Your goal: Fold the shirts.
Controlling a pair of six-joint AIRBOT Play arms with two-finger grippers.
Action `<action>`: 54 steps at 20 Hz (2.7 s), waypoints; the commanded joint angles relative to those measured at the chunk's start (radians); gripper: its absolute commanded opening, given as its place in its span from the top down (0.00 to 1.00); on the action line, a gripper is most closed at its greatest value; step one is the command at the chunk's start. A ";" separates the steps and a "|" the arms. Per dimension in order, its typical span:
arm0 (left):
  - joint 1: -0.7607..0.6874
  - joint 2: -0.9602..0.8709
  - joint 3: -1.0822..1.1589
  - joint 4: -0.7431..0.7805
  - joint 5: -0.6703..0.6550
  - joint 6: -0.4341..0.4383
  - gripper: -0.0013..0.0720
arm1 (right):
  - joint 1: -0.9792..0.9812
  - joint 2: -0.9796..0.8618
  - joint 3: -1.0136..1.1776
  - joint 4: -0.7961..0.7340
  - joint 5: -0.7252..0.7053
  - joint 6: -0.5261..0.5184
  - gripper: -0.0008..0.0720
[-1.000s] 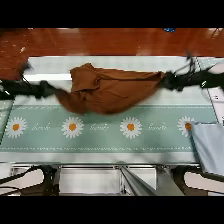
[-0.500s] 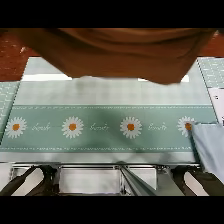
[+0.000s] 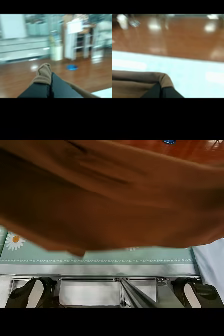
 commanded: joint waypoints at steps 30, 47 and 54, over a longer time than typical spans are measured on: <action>-0.042 -1.016 -0.098 0.216 -0.339 -0.243 0.29 | -0.266 -1.067 -0.110 0.249 -0.196 -0.056 0.43; 0.171 -0.494 -1.224 0.172 -0.156 -0.025 0.29 | -0.502 -0.269 -0.983 0.114 -0.330 -0.159 0.43; -0.002 -0.556 -1.265 0.171 -0.092 -0.052 0.29 | -0.502 -0.284 -0.983 0.122 -0.290 -0.152 0.43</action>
